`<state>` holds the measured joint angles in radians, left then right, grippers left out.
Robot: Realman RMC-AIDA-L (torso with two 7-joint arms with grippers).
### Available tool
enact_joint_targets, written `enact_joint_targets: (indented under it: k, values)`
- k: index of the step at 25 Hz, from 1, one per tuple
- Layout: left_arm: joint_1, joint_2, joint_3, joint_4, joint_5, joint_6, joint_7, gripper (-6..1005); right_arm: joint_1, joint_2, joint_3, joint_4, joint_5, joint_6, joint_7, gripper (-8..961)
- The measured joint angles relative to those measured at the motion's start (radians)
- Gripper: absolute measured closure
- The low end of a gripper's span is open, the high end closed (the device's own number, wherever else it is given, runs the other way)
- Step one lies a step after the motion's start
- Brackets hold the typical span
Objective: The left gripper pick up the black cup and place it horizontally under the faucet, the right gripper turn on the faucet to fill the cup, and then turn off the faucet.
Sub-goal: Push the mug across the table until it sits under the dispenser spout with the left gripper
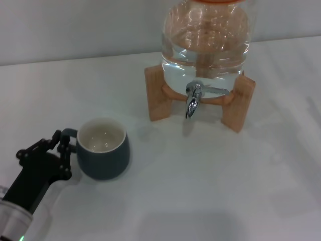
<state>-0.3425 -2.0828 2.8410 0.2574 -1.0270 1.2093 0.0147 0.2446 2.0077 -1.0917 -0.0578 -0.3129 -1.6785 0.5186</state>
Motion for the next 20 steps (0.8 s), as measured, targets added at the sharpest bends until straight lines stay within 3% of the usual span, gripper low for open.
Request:
enact_joint_targets:
  k: [20]
  values:
    - [-0.195,-0.008,0.0,-0.018,0.198,-0.123,-0.033,893,0.018,0.002,-0.023,-0.004,0.0,0.011,-0.004,85]
